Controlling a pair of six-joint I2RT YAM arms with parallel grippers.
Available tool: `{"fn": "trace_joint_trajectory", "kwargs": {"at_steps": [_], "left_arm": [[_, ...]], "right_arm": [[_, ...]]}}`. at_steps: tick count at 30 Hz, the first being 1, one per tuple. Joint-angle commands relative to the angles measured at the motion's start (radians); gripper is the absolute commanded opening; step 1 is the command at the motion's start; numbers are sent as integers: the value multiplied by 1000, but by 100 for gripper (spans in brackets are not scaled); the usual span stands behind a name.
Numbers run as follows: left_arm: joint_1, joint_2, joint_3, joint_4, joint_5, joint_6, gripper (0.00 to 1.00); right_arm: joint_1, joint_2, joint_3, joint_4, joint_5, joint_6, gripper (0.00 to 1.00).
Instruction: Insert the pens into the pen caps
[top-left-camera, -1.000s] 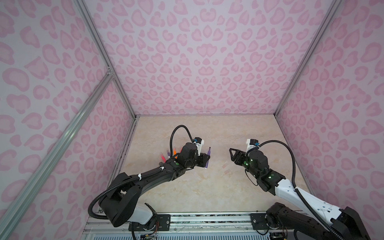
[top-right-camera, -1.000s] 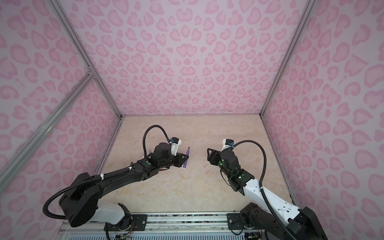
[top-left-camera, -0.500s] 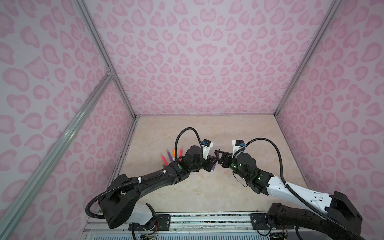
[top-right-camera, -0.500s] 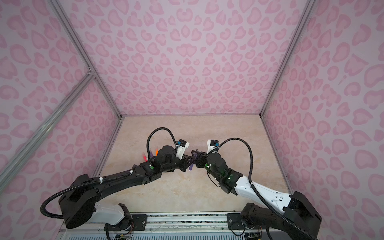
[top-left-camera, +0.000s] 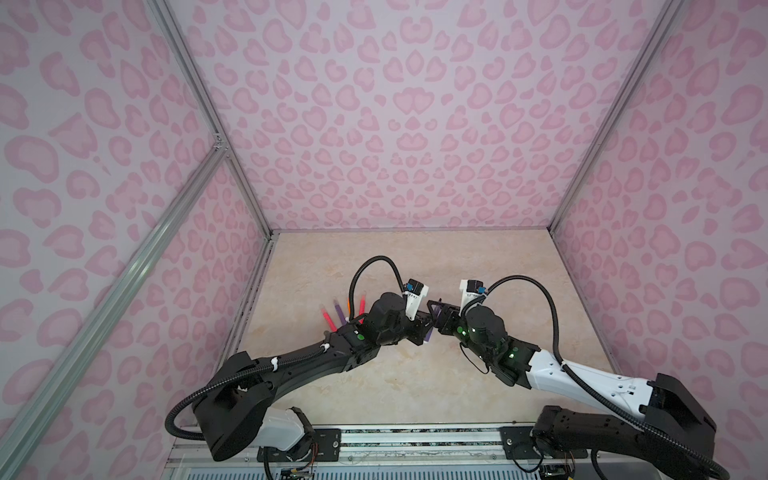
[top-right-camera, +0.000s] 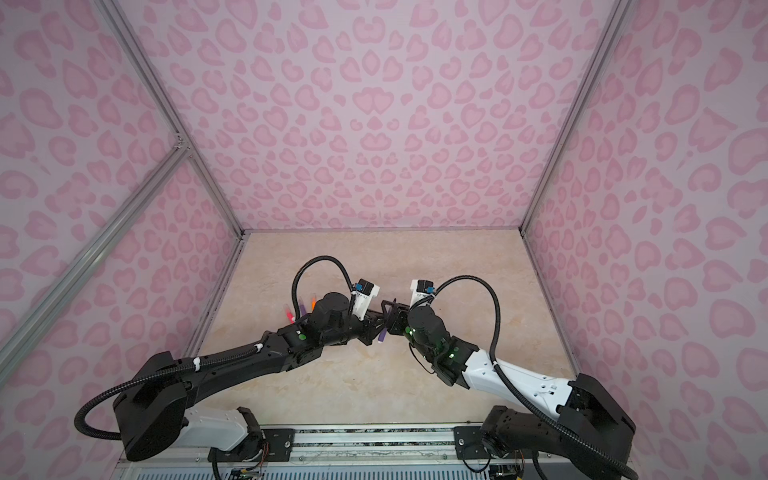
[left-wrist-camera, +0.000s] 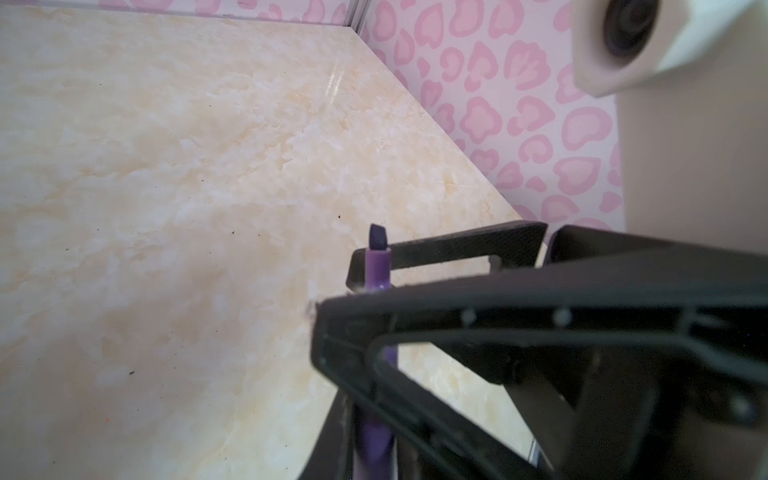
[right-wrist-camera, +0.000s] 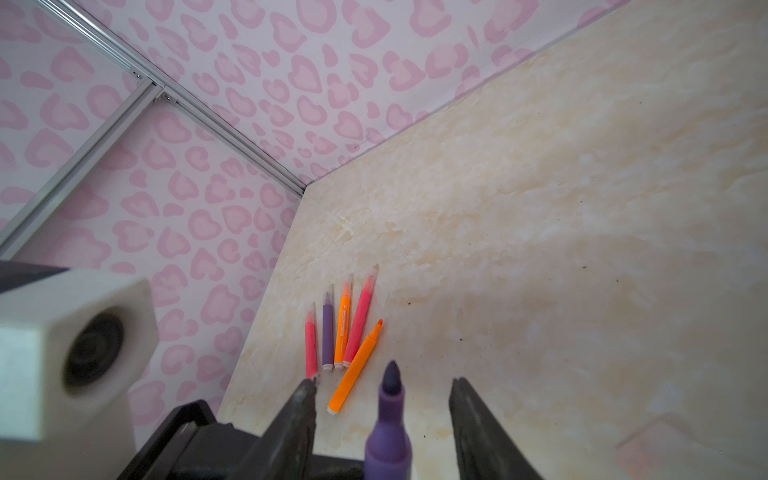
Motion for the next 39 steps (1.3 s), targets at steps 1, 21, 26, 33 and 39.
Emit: {"fn": "trace_joint_trajectory", "kwargs": {"at_steps": [1, 21, 26, 33, 39], "left_arm": [[-6, -17, -4, 47, 4, 19, 3], [-9, -76, -44, 70, -34, 19, 3], [-11, -49, -25, 57, -20, 15, 5], [-12, -19, -5, 36, -25, 11, 19], [-11, -11, 2, 31, -20, 13, 24]], "right_arm": [[8, 31, 10, 32, -7, 15, 44], [32, 86, 14, 72, -6, 66, 15], [43, 98, 28, 72, -5, 63, 4], [56, 115, 42, 72, -4, 61, 1], [62, 123, 50, 72, -3, 59, 0]]}}
